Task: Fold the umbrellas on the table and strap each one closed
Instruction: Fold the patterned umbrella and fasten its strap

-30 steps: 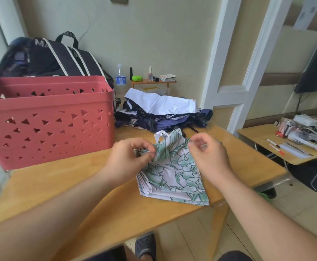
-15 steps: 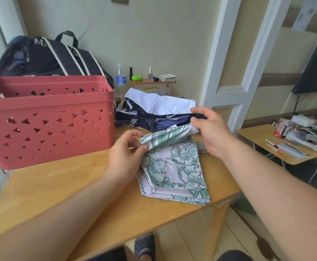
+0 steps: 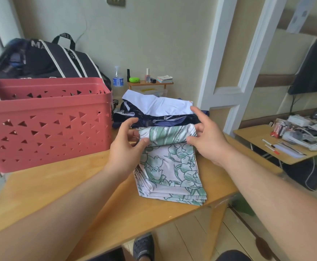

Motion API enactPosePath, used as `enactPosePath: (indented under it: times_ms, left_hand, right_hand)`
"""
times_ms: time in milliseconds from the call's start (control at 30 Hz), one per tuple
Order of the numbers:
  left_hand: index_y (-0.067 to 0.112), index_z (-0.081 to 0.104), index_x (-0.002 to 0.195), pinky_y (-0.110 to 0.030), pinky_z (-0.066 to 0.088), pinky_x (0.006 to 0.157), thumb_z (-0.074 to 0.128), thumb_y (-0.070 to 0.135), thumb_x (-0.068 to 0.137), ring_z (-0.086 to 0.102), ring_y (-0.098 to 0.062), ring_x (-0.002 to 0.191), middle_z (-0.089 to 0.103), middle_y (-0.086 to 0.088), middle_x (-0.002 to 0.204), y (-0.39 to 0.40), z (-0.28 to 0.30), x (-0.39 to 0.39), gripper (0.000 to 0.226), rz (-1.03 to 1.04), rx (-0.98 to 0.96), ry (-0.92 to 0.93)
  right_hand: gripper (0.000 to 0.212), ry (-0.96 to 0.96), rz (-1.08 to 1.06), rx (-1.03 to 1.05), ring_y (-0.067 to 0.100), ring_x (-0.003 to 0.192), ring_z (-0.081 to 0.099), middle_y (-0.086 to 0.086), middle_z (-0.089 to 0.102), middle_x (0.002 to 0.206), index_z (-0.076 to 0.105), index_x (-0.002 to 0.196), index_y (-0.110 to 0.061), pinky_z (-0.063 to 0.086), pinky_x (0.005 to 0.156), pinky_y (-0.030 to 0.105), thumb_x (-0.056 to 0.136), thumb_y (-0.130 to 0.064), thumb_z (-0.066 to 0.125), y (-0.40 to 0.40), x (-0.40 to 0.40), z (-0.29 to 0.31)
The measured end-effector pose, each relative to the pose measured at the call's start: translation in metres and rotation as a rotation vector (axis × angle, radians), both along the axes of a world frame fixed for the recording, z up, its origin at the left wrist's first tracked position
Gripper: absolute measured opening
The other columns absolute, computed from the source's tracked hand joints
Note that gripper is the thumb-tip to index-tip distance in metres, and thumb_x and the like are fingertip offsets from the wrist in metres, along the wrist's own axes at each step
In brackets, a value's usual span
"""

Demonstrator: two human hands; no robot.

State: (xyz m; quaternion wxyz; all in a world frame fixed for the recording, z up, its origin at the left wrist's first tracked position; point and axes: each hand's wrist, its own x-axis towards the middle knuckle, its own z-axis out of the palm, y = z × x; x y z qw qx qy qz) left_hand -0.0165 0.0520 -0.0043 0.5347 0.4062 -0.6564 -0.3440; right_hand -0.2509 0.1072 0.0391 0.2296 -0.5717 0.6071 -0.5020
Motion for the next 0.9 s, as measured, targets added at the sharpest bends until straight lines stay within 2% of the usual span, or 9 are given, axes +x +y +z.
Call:
enactPosePath:
  times_ms: [100, 200, 267, 333, 467, 633, 700, 800, 900]
  left_hand:
    - [0.04, 0.058, 0.128, -0.035, 0.053, 0.074, 0.078, 0.015, 0.093, 0.063, -0.013, 0.08, 0.066, 0.002, 0.09, -0.004, 0.008, 0.0, 0.048, -0.062, 0.08, 0.11]
    - [0.026, 0.059, 0.127, -0.035, 0.05, 0.073, 0.073, 0.0, 0.093, 0.061, -0.014, 0.075, 0.066, -0.003, 0.088, -0.007, 0.019, 0.002, 0.045, -0.146, 0.209, 0.3]
    - [0.029, 0.058, 0.13, -0.035, 0.051, 0.077, 0.072, -0.006, 0.091, 0.063, -0.017, 0.081, 0.067, -0.005, 0.098, -0.008, 0.022, 0.005, 0.055, -0.189, 0.274, 0.369]
    - [0.038, 0.056, 0.134, -0.032, 0.054, 0.078, 0.078, 0.003, 0.09, 0.067, -0.017, 0.089, 0.068, -0.003, 0.107, -0.006, 0.021, 0.008, 0.06, -0.168, 0.239, 0.242]
    - [0.05, 0.047, 0.138, -0.031, 0.056, 0.078, 0.084, 0.034, 0.086, 0.069, -0.014, 0.093, 0.07, 0.002, 0.099, -0.003, 0.013, 0.013, 0.066, -0.067, 0.061, -0.182]
    - [0.071, 0.016, 0.15, -0.036, 0.054, 0.099, 0.081, 0.035, 0.09, 0.068, -0.011, 0.114, 0.073, 0.007, 0.122, -0.003, 0.017, 0.012, 0.096, -0.205, 0.071, -0.155]
    - [0.067, 0.011, 0.154, -0.024, 0.052, 0.089, 0.078, 0.03, 0.094, 0.066, -0.005, 0.101, 0.073, 0.004, 0.109, 0.001, 0.02, 0.011, 0.097, -0.261, 0.1, -0.129]
    - [0.051, 0.023, 0.16, -0.012, 0.043, 0.053, 0.067, 0.018, 0.101, 0.051, 0.003, 0.056, 0.065, 0.009, 0.073, 0.003, 0.023, 0.012, 0.08, -0.179, 0.049, -0.15]
    - [0.051, 0.033, 0.157, -0.017, 0.037, 0.047, 0.058, 0.021, 0.106, 0.04, -0.001, 0.045, 0.065, 0.006, 0.084, -0.003, 0.025, 0.016, 0.065, -0.108, 0.093, -0.076]
  right_hand:
    - [0.08, -0.129, -0.027, 0.008, 0.018, 0.084, 0.072, 0.011, 0.076, 0.1, 0.045, 0.152, -0.032, 0.062, 0.089, 0.044, 0.09, 0.013, 0.068, 0.004, -0.002, -0.004]
    - [0.067, -0.238, -0.012, 0.021, 0.022, 0.095, 0.076, 0.011, 0.078, 0.106, 0.052, 0.145, -0.022, 0.062, 0.081, 0.031, 0.091, 0.016, 0.066, 0.01, -0.001, -0.012]
    - [0.064, -0.288, -0.01, 0.021, 0.019, 0.092, 0.076, 0.013, 0.078, 0.105, 0.055, 0.141, -0.021, 0.061, 0.078, 0.027, 0.091, 0.018, 0.064, 0.012, -0.002, -0.015]
    - [0.06, -0.335, -0.004, 0.006, 0.016, 0.086, 0.075, 0.013, 0.078, 0.102, 0.058, 0.137, -0.019, 0.059, 0.076, 0.026, 0.091, 0.018, 0.064, 0.012, -0.003, -0.017]
    - [0.053, -0.378, 0.02, -0.023, 0.015, 0.086, 0.072, 0.014, 0.078, 0.101, 0.063, 0.127, -0.018, 0.059, 0.08, 0.03, 0.09, 0.019, 0.064, 0.011, -0.004, -0.018]
    - [0.049, -0.239, 0.011, -0.014, 0.014, 0.092, 0.072, 0.005, 0.078, 0.102, 0.068, 0.117, -0.021, 0.06, 0.086, 0.029, 0.088, 0.019, 0.066, 0.011, -0.005, -0.021]
    - [0.048, -0.196, 0.017, -0.001, 0.014, 0.094, 0.072, 0.004, 0.079, 0.103, 0.069, 0.114, -0.023, 0.059, 0.091, 0.031, 0.088, 0.018, 0.067, 0.013, -0.005, -0.021]
    - [0.046, -0.202, 0.009, -0.022, 0.012, 0.088, 0.071, 0.006, 0.078, 0.1, 0.069, 0.113, -0.019, 0.06, 0.083, 0.025, 0.087, 0.018, 0.068, 0.016, -0.006, -0.018]
    - [0.044, -0.213, 0.0, -0.032, 0.01, 0.083, 0.071, 0.006, 0.078, 0.098, 0.069, 0.114, -0.016, 0.058, 0.075, 0.019, 0.087, 0.018, 0.069, 0.018, -0.005, -0.015]
